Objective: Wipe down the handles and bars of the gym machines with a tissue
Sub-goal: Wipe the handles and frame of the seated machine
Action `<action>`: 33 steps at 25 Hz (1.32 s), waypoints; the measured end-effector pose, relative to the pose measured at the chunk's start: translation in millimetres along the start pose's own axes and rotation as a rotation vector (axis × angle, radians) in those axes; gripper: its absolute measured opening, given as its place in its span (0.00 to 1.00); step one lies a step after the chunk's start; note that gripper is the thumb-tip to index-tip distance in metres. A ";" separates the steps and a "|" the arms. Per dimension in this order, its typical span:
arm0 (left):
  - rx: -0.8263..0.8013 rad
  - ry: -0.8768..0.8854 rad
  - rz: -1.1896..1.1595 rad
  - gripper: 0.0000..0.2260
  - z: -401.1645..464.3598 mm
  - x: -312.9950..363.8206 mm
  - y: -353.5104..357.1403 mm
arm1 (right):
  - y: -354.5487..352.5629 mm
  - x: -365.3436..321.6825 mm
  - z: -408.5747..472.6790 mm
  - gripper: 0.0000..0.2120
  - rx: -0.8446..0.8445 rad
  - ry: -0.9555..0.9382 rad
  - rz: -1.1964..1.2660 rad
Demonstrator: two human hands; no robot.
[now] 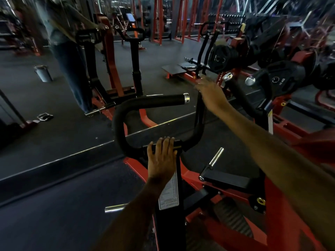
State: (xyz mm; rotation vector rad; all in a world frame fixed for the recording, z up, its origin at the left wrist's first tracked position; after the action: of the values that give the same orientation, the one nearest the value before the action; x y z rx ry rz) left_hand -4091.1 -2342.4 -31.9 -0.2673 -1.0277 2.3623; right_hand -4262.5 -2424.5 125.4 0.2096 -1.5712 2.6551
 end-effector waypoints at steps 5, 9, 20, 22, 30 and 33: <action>-0.043 0.005 0.016 0.20 -1.6 0.8 3.3 | 46.2 -20.4 -71.7 0.23 -0.093 0.002 0.257; -0.020 0.003 0.006 0.20 -2.0 0.7 -1.3 | 26.5 -26.4 -122.7 0.16 0.198 0.092 0.666; -0.017 0.008 -0.004 0.20 -3.5 0.1 -0.8 | 49.9 17.9 -106.7 0.12 0.277 0.708 0.732; -0.035 0.012 0.005 0.20 -3.1 1.0 0.7 | 65.0 37.3 -105.6 0.09 0.081 0.818 0.773; -0.033 0.017 -0.002 0.19 -4.4 0.7 2.3 | 95.4 40.5 -59.5 0.15 -0.006 0.916 1.710; -0.040 0.011 0.000 0.19 -0.7 0.6 1.3 | 110.0 4.1 -102.5 0.14 -0.109 0.815 1.735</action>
State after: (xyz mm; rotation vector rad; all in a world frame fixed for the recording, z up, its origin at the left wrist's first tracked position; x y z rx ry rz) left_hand -4091.9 -2342.4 -33.3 -0.2957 -1.0708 2.3396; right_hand -4288.1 -2388.0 -18.2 -2.8785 -1.6856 2.3081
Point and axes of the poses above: each hand's wrist, its own z-axis towards the middle knuckle, its own y-axis out of the palm, x = y × z, the point moved 10 cm from there along z, towards the middle knuckle, and after that the axes turned 2 degrees about -x, right-handed, at the moved point
